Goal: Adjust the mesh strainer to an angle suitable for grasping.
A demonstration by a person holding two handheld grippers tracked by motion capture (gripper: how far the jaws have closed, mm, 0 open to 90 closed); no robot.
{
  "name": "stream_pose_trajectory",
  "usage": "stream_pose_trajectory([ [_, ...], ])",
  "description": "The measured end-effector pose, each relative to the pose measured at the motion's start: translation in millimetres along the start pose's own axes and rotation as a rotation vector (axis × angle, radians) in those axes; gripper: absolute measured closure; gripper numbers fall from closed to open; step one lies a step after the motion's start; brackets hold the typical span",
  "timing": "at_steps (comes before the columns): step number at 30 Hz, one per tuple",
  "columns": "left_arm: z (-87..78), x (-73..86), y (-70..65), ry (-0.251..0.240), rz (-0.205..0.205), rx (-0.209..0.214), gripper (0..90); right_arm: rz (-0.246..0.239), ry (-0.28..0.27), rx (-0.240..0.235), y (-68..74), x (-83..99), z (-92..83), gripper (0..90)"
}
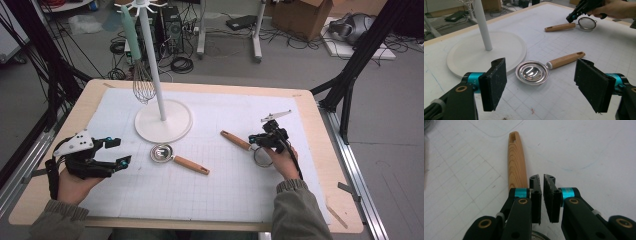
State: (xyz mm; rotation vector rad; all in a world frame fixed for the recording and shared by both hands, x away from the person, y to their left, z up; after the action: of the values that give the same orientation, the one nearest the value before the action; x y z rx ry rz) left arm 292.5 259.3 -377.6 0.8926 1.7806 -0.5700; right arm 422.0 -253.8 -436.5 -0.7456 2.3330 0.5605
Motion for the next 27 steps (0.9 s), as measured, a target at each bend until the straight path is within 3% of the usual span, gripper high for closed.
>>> stream_pose_trajectory([
  [8,-1.7,1.3,0.5,0.004,0.0,-0.005,26.1,0.014,-0.042,-0.022,-3.3,0.1,-9.3,78.8],
  [17,-2.7,2.6,2.4,0.008,0.007,-0.018,25.8,0.03,-0.09,-0.077,-1.8,-0.3,-21.4,63.9],
  [27,-3.7,4.2,2.1,0.013,0.005,-0.022,25.7,-0.01,-0.097,-0.083,6.0,-2.0,-28.3,48.0],
])
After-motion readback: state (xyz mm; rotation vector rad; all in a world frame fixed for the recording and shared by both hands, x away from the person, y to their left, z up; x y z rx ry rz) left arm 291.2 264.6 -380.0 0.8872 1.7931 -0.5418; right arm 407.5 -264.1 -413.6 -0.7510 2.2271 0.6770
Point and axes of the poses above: each handheld gripper's, and its own axes: z roughly forward along the jaws, x roughly out of its underside, y roughly to its left, the point moved 2 cm from there along z, roughly forward along the jaws, and after that the axes turned 4 degrees about z, right-handed, at the moved point
